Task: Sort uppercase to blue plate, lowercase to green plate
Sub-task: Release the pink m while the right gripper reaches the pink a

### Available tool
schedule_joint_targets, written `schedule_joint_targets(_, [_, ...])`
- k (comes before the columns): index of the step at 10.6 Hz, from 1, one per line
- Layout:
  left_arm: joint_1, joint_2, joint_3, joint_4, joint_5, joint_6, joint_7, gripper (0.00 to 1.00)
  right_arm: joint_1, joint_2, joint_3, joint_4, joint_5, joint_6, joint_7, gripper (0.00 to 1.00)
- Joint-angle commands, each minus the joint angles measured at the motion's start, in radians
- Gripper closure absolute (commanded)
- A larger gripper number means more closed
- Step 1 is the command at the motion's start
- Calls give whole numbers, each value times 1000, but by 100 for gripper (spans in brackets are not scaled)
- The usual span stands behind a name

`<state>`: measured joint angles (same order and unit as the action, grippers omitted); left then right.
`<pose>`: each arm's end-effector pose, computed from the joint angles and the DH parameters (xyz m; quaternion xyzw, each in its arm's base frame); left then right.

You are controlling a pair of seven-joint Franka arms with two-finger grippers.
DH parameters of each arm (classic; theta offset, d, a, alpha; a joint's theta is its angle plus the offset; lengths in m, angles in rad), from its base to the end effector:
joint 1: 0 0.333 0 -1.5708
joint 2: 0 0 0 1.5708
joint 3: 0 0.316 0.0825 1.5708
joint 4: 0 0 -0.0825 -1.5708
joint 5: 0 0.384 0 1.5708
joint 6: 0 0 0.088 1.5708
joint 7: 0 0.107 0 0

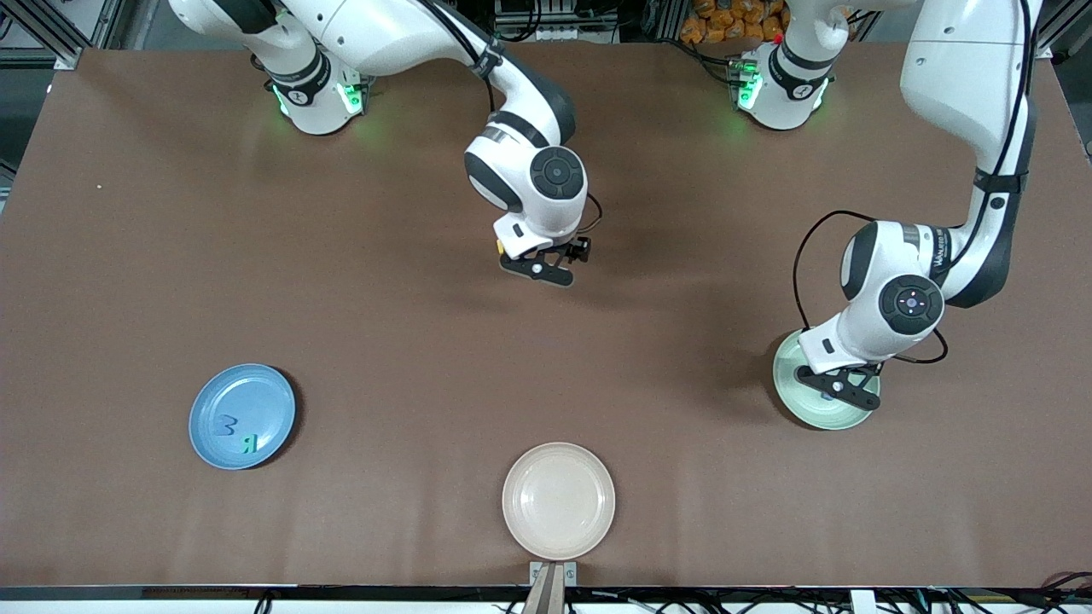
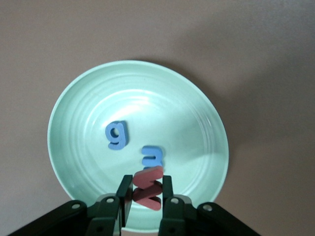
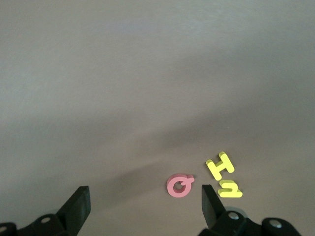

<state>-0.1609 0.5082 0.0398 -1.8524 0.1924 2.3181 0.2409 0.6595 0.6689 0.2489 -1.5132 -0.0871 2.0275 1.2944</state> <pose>0.6340 -0.0751 0.2442 -0.9656 0.2469 0.0261 0.0773 0.4511 0.5276 0.2683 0.9787 -0.1901 -0.0663 0.0411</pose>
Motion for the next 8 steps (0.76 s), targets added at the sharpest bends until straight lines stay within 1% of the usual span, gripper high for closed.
schedule_joint_targets(1, [-17, 13, 28, 21, -18, 30, 15, 0, -20, -41, 1, -45, 9, 8, 211, 0])
schedule_joint_targets(3, [-22, 9, 32, 42, -31, 30, 14, 0, -38, -41, 0, -51, -2, 7, 433, 0])
schedule_joint_targets(4, [-23, 4, 31, 51, -31, 30, 6, 0, -44, -55, 0, -77, -6, 5, 484, 0])
schedule_joint_targets(6, [-58, -32, 29, 62, -30, 23, 0, 0, -47, -92, 0, -165, -20, 22, 488, 0])
schedule_joint_targets(7, [-78, -51, 31, 64, -30, 15, -3, 0, -61, -129, 3, -233, -17, 75, 490, 0])
schedule_joint_targets(8, [-86, -69, 29, 64, -33, 4, -18, 0, -67, -181, 3, -325, -8, 162, 493, 0])
